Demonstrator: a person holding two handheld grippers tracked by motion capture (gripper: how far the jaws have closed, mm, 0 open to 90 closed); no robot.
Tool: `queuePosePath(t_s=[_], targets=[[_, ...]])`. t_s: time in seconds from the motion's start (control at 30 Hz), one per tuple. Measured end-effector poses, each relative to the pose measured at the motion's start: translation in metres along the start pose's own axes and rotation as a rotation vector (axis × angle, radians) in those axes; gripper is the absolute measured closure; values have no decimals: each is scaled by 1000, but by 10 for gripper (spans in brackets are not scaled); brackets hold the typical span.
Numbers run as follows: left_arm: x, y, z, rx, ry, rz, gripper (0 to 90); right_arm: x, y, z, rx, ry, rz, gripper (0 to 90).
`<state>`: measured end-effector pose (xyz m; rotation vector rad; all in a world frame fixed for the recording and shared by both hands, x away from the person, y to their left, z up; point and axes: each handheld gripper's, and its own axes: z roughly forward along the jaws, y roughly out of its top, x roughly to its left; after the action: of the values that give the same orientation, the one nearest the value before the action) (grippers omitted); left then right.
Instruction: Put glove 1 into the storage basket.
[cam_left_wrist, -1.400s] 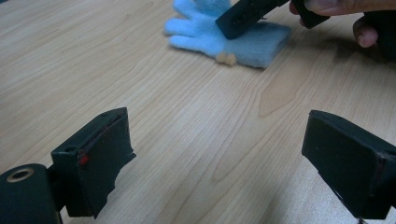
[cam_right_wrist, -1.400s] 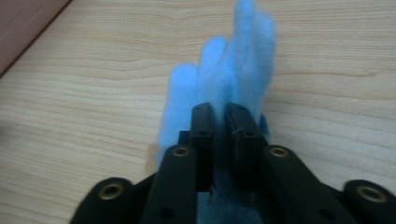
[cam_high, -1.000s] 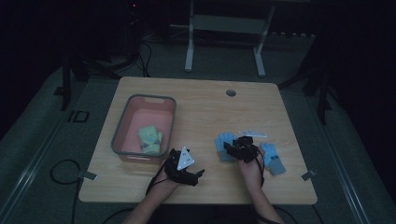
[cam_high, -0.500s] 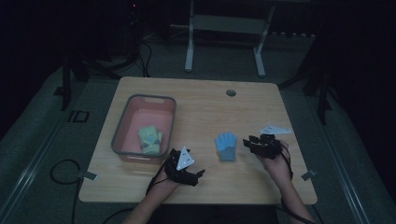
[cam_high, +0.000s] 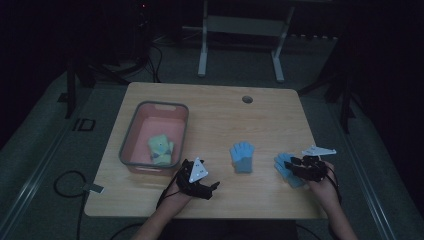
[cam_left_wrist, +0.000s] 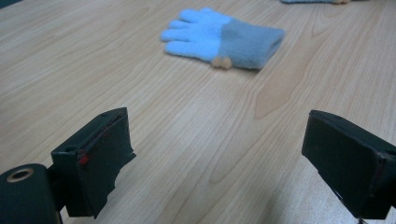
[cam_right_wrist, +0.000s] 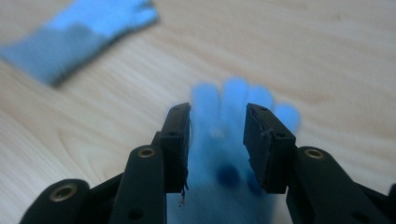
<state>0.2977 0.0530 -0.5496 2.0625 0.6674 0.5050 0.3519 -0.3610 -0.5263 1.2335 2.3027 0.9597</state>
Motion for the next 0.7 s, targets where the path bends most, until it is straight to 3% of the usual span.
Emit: queuePosePath(t_s=[0.17,0.37,0.5,0.7], targets=[[1,0,1,7,2,4,80,-9,-16,5,51,-15,-1,609],[0,0,0,-1,2,-2,80,-11,-19,6,43,9,-12,637],[1,0,0,-2,3,-5,80,-5,-18,7,45,2,-42,791],[2,0,1,-2,2,-16,80,2,-13,6,50,-42,-18,856]])
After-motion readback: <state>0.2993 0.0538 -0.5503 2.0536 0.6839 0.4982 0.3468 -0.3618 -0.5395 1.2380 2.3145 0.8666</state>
